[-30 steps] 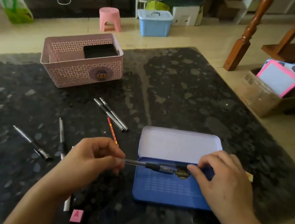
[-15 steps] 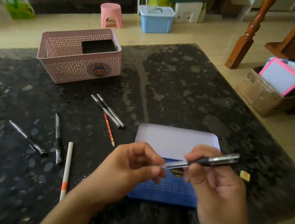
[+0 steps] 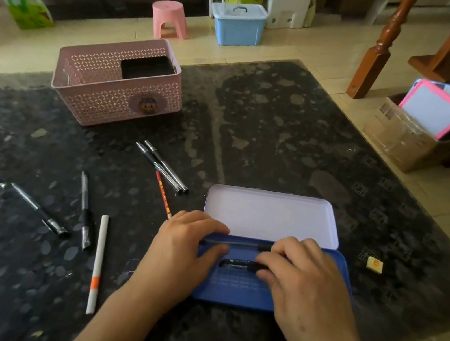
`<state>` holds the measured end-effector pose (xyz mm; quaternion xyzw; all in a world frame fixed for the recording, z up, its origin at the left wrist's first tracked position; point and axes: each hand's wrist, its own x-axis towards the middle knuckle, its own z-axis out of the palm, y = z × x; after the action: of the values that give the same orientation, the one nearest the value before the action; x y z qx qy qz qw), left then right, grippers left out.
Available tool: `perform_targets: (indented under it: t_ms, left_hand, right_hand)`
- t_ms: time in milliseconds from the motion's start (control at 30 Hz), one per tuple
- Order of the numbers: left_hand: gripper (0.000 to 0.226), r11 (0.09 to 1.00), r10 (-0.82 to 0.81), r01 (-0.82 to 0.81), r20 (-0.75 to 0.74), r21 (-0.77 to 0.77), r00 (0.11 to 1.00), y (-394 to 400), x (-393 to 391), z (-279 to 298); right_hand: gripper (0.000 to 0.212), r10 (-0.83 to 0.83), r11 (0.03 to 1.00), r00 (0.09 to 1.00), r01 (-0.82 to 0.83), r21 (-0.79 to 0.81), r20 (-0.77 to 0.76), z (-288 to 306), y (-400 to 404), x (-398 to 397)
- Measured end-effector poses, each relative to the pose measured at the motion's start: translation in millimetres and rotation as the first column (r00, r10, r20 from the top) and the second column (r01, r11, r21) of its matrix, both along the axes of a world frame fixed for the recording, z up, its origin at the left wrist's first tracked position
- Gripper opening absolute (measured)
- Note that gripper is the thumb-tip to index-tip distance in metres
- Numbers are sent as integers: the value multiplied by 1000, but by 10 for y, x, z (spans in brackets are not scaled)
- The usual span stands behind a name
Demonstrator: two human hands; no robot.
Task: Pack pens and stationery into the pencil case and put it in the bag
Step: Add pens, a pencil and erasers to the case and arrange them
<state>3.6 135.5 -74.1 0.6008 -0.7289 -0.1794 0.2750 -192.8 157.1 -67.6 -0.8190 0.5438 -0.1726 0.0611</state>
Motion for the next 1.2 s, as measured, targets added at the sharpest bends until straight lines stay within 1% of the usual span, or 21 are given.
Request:
perform_targets:
  t_ms: [67, 133, 233, 400, 533, 633, 700, 833, 867, 900, 933, 967, 1000, 1033, 1067, 1100, 1200]
  left_hand:
    - [25, 1000, -2, 2, -20, 5, 1000, -11, 16, -2]
    - [26, 999, -4, 5, -44, 31, 999, -21, 49, 9]
    - [26, 997, -3, 9, -78, 81, 997, -43, 114, 28]
    - [20, 995, 9, 3, -125, 100, 992, -60, 129, 39]
    - [23, 982, 74, -40, -178, 186, 981, -70, 139, 53]
    - [25, 970, 100, -46, -222, 237, 970, -72, 134, 82]
    - [25, 974, 106, -56, -222, 221, 969, -89, 135, 94]
    - [24, 985, 168, -160, -181, 60, 969, -147, 192, 89]
    - [27, 981, 192, -193, -143, 13, 971, -196, 251, 76]
    - [30, 977, 205, -208, -69, -37, 976, -278, 337, 63]
    - [35, 978, 194, -190, 40, -89, 980, -402, 439, 48]
    - [41, 982, 168, -148, 180, -120, 969, -560, 553, 41]
    - [46, 990, 125, -93, 330, -110, 936, -729, 660, 60]
    - [48, 997, 76, -51, 475, -64, 877, -893, 757, 96]
    - [48, 1000, 14, -15, 603, -3, 798, -1040, 827, 145]
    - [47, 999, -50, 25, 697, 47, 716, -1163, 886, 187]
    - [32, 973, -177, 217, 870, 83, 460, -1412, 963, 328]
  right_hand:
    - [15, 2, 999, 1000, -2, -47, -4, -50, -46, 21]
    - [15, -5, 998, 1000, 7, -59, 23, -43, -79, 58]
    - [5, -6, 996, 999, 9, -84, 37, -27, -112, 104]
    - [10, -1, 996, 998, 7, -93, 61, -94, -131, 155]
    - [10, -21, 996, 994, 30, -89, 104, -118, -128, 175]
    - [21, -28, 994, 993, 40, -106, 113, -137, -140, 180]
    - [24, -20, 993, 993, 33, -113, 114, -135, -140, 179]
    - [24, -40, 993, 985, 58, -105, 168, -103, -168, 166]
    - [25, -58, 991, 980, 80, -109, 193, -86, -177, 161]
    - [27, -66, 989, 974, 93, -116, 217, -68, -183, 157]
    - [28, -69, 987, 969, 100, -123, 236, -62, -188, 144]
    - [28, -69, 986, 965, 104, -129, 252, -59, -194, 124]
    - [26, -72, 986, 961, 109, -125, 268, -49, -196, 102]
    - [25, -80, 986, 955, 117, -116, 286, -40, -197, 70]
    - [25, -89, 986, 950, 126, -106, 301, -38, -201, 37]
    - [25, -97, 986, 946, 133, -99, 309, -34, -205, 3]
    - [24, -108, 988, 940, 138, -72, 325, -25, -235, -79]
